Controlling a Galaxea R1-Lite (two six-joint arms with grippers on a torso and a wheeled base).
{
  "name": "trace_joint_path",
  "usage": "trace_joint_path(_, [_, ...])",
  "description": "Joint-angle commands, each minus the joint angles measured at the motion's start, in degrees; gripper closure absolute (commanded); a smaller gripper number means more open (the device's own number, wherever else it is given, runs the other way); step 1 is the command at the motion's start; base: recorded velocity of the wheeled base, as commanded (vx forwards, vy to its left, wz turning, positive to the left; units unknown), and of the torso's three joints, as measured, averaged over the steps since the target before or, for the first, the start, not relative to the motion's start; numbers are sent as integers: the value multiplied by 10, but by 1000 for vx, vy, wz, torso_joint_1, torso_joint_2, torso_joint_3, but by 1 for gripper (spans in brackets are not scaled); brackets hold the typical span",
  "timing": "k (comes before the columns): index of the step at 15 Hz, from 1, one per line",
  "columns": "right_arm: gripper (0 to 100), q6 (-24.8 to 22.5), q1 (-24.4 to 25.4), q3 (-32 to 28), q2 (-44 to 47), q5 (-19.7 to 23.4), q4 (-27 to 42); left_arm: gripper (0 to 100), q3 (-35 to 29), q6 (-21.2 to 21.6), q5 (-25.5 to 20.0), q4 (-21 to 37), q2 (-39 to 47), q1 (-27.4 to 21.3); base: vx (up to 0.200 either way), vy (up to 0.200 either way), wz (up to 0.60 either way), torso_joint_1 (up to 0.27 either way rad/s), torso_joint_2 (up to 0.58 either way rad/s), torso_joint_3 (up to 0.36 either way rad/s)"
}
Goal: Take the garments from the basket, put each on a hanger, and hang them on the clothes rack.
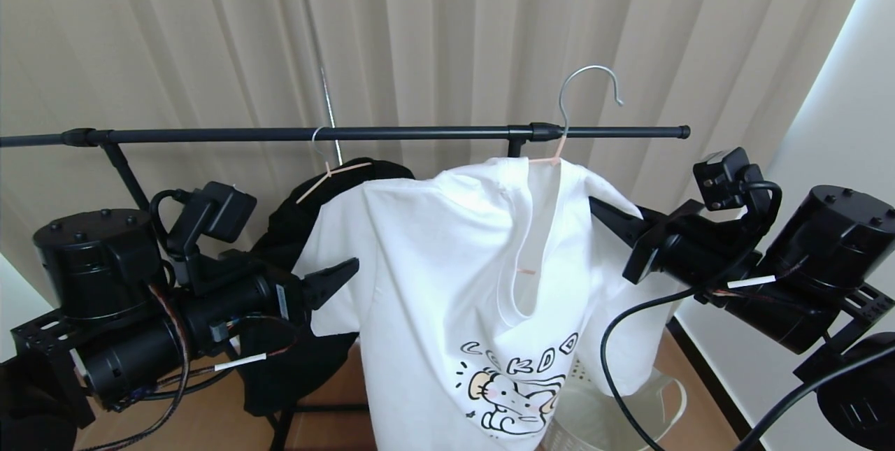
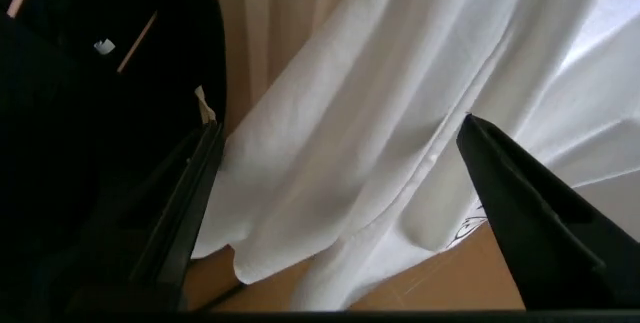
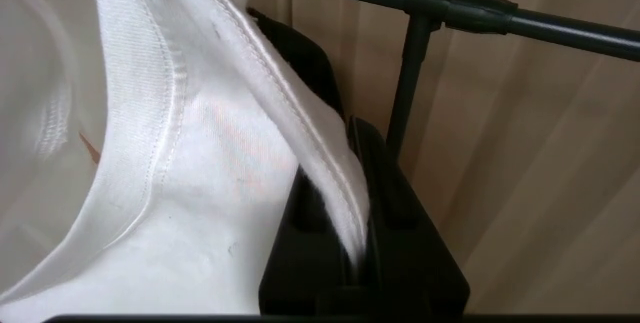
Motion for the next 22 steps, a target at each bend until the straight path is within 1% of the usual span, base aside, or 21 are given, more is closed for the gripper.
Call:
trace_joint_path(1, [100, 0, 0, 0, 2, 0, 0, 100, 2, 0, 0, -2, 6, 0, 0, 0, 0, 0, 0, 0])
trace_joint_path(4, [100, 0, 0, -2, 3, 0, 0, 100, 4, -9, 2, -5, 4, 4, 0, 0, 0, 0, 0, 0])
trace_joint_path(14, [100, 6, -9, -11, 4, 2, 1, 100, 14, -12, 2, -5, 3, 25, 0, 0, 0, 0, 0, 0])
trace_joint_path(15, [100, 19, -9, -14, 3, 2, 1, 100, 14, -13, 2, -5, 5, 27, 0, 0, 0, 0, 0, 0])
trace_joint_path(19, [100, 28, -9, -18, 3, 2, 1, 100, 14, -12, 0, -5, 12, 27, 0, 0, 0, 0, 0, 0])
trace_joint_path(22, [100, 51, -9, -25, 2, 2, 0, 100, 15, -12, 0, -5, 13, 27, 0, 0, 0, 0, 0, 0])
